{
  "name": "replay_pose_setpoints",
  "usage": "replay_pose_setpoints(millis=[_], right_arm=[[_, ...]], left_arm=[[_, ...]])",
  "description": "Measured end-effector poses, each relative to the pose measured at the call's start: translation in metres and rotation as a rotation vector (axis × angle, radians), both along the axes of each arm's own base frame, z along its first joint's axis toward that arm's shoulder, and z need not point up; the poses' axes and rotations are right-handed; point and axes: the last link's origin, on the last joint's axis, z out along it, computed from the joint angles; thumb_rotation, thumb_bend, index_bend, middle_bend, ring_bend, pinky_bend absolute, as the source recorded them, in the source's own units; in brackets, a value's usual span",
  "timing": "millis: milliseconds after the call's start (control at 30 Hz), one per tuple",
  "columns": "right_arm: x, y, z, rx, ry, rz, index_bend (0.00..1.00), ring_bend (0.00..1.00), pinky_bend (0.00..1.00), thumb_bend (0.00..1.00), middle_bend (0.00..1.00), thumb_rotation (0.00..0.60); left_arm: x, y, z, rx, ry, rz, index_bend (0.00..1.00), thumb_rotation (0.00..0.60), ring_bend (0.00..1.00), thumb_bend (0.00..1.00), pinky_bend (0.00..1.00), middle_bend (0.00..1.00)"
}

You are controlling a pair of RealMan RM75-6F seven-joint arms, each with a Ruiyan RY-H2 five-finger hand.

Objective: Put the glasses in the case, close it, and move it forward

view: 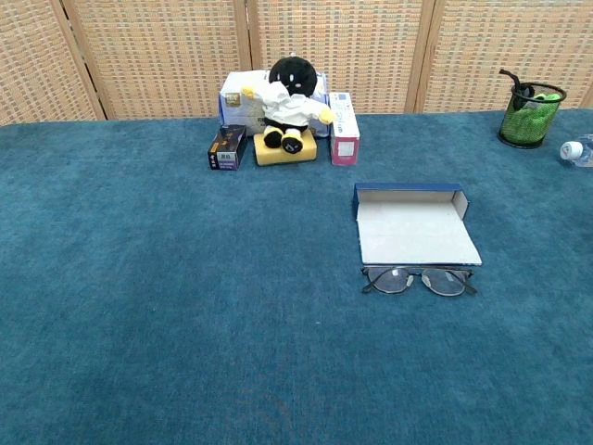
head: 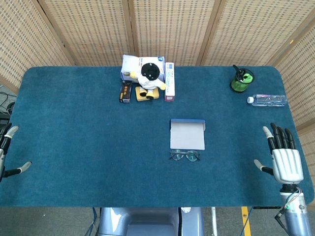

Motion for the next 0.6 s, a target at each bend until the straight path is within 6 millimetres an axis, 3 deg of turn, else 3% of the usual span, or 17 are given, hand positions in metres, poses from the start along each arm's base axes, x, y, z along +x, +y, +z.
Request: replay_pose_setpoints(millis=[300,433,600], right_arm=[[-0.006,0.010,0.003,-0.018,0.002,-0.030,0.04,0.00,0.00,0.00,0.00,0.600],[-0.003,0.007,-0.001,0.014,-0.047,-0.007,0.23,0.00,0.00,0.04,0.00,0.600],[0.010,-0.011,-0.015,0.166,-0.144,0.053,0.39,0.00,0.00,0.21,0.00,0.600]], left_arm=[[0.000,-0.005,-0.001,0.004,0.001,0.000,0.00,0.600,0.00,0.00,0.00,0.00],[0.000,-0.005,-0.003,-0.001,0.005,0.000,0.00,0.600,0.00,0.00,0.00,0.00],[-0.001,-0.003,-0.005,-0.009,0.013,0.007,0.00,0.600,0.00,0.00,0.00,0.00]])
